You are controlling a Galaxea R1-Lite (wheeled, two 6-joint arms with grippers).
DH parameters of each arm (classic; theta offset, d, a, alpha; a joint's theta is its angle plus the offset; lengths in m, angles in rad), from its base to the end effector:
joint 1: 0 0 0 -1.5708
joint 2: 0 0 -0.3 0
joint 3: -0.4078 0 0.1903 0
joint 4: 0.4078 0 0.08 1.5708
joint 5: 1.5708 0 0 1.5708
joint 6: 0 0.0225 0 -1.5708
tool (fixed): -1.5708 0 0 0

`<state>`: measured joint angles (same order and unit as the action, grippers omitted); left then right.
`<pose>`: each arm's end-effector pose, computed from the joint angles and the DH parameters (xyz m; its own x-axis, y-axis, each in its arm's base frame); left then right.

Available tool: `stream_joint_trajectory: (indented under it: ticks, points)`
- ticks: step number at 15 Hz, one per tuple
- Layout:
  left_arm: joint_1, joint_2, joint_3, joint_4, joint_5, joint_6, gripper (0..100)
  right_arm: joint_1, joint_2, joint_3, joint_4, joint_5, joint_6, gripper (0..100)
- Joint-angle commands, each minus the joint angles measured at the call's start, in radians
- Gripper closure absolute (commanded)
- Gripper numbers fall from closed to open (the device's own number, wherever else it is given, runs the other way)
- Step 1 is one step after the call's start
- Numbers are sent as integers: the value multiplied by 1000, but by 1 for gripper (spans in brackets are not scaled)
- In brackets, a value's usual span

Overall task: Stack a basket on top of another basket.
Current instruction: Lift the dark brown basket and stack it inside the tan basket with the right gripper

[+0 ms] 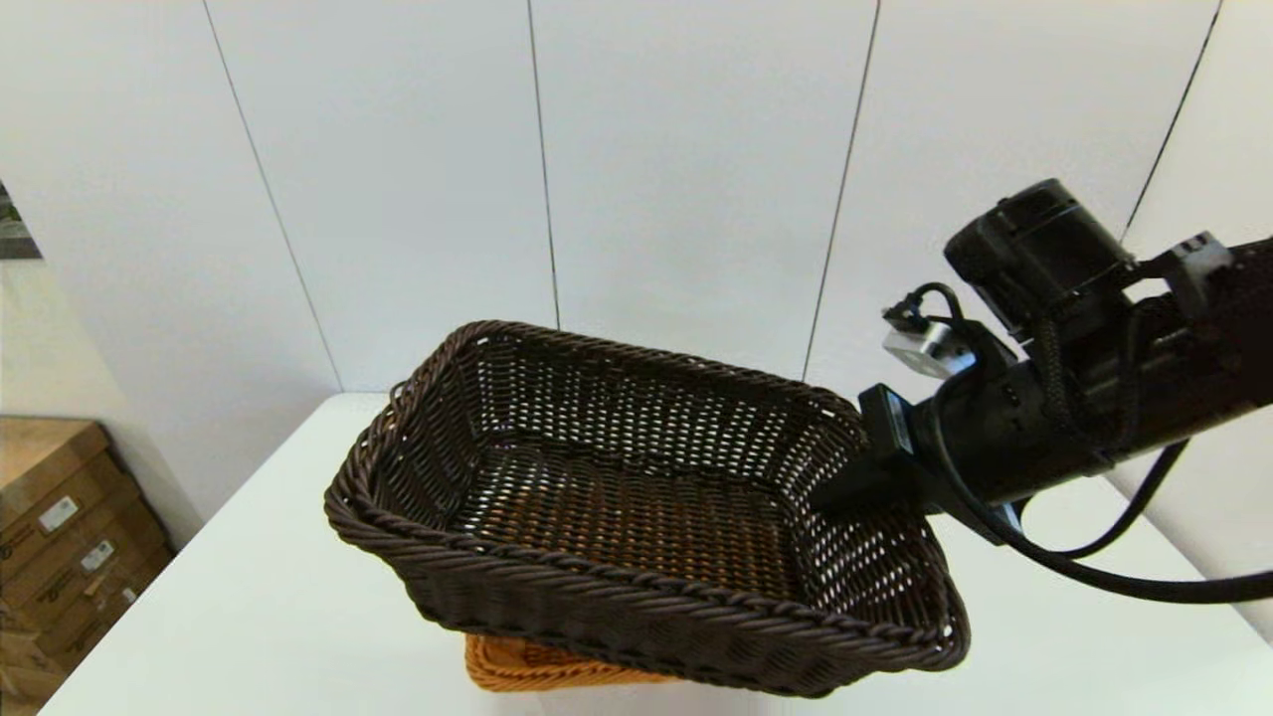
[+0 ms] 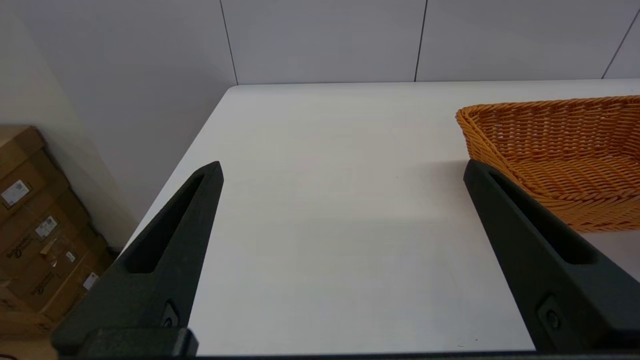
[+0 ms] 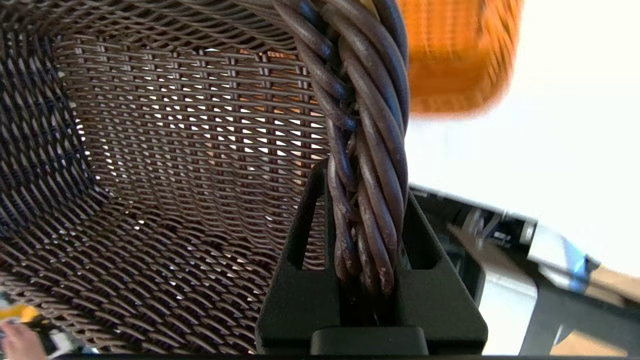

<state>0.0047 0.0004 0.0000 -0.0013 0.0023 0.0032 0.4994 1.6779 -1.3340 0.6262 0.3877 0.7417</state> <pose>-0.0228 -0.0001 0.0756 1.0000 0.0070 0.0009 -0.0070 1.0000 0.0032 0.2408 0.1411 0.2273 0.2783 0.5825 -0.7637 0.0240 0.7907 0.6118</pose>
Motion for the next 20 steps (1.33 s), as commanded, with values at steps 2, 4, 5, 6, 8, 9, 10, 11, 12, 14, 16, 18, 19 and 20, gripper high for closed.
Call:
stream_joint_trajectory:
  ticks: [2,4,5,6,8,9,10,11,12,14,16,18,19,20]
  points:
    - [0,0,0,0,1,0,0,2,177,-122,6,-66,-50,100]
    - [0,0,0,0,1,0,0,4,223,-154,7,-96,-97,100]
    - [0,0,0,0,1,0,0,4,243,-166,6,-101,-119,100]
    - [0,0,0,0,1,0,0,4,263,-177,6,-102,-134,100]
    - [0,0,0,0,1,0,0,5,302,-205,6,-102,-156,100]
    - [0,0,0,0,1,0,0,5,327,-223,6,-102,-165,100]
    - [0,0,0,0,1,0,0,5,344,-235,6,-102,-170,100]
    - [0,0,0,0,1,0,0,7,358,-247,6,-102,-171,100]
    - [0,1,0,0,1,0,0,8,375,-257,6,-102,-174,100]
    - [0,0,0,0,1,0,0,11,404,-275,6,-102,-179,100]
    - [0,0,0,0,1,0,0,11,421,-278,6,-104,-180,100]
    - [0,0,0,0,1,0,0,11,428,-278,6,-104,-180,100]
    - [0,1,0,0,1,0,0,11,433,-277,6,-105,-179,100]
    - [0,0,0,0,1,0,0,11,434,-277,6,-104,-179,100]
